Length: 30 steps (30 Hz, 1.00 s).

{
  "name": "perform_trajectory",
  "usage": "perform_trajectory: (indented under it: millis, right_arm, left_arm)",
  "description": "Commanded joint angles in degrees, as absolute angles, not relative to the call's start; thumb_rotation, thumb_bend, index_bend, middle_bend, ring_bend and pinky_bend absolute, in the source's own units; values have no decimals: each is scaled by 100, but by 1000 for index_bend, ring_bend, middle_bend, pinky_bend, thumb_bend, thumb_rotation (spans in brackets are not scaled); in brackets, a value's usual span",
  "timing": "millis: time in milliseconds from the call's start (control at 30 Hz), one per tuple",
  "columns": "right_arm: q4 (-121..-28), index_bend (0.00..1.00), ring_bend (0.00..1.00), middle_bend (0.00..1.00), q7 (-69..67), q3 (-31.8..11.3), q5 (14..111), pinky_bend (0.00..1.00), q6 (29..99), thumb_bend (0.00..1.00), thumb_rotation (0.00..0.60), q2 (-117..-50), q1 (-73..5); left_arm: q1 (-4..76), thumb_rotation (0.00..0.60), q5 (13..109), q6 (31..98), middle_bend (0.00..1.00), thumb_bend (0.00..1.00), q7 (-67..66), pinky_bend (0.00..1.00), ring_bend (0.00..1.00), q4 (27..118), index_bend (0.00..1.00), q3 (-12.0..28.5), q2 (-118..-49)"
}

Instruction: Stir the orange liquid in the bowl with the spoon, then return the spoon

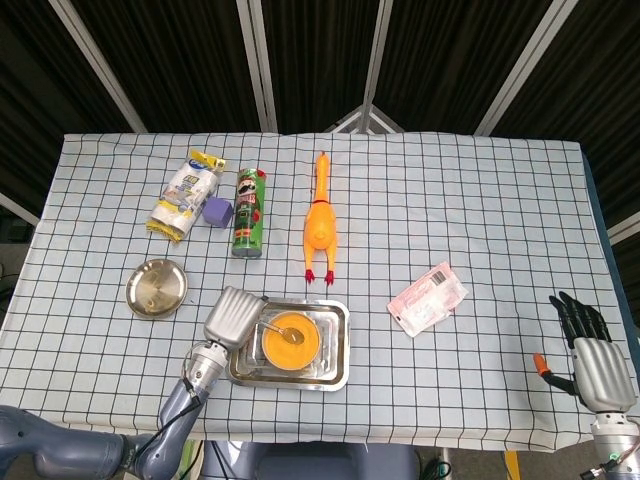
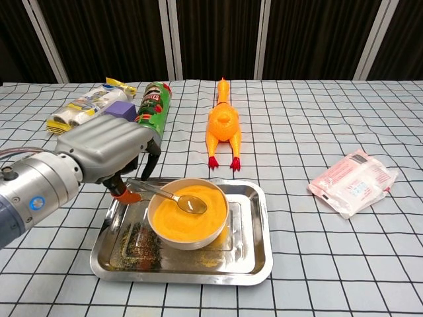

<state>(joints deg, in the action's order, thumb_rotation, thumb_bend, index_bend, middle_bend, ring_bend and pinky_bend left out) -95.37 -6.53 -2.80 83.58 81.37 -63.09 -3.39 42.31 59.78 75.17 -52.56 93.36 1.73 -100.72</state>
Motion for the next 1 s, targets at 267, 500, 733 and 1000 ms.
perform_trajectory:
  millis: [267, 500, 733, 1000]
  right_arm:
    - [-9539, 0, 0, 0, -666, -282, 8354, 0, 8141, 404, 600, -6309, -337]
    - [-9541, 0, 0, 0, -665, -281, 8352, 0, 8139, 405, 600, -6310, -335]
    - [-9541, 0, 0, 0, -667, -282, 8351, 0, 8144, 404, 600, -6309, -333]
    - [-9543, 0, 0, 0, -660, -279, 8355, 0, 8142, 404, 600, -6311, -333]
  left_arm:
    - [4187, 600, 6053, 7453, 1000, 317, -5313, 973, 996, 9257, 596, 313, -10183]
    - [4153, 600, 6061, 7384, 1000, 383, -5332, 974, 995, 9213, 604, 373, -10242]
    - [4112, 600, 6085, 7339, 1000, 425, -5376, 973, 995, 9198, 606, 388, -10257]
    - [4080, 600, 6068, 7296, 1000, 427, -5435, 974, 994, 9206, 595, 433, -10234]
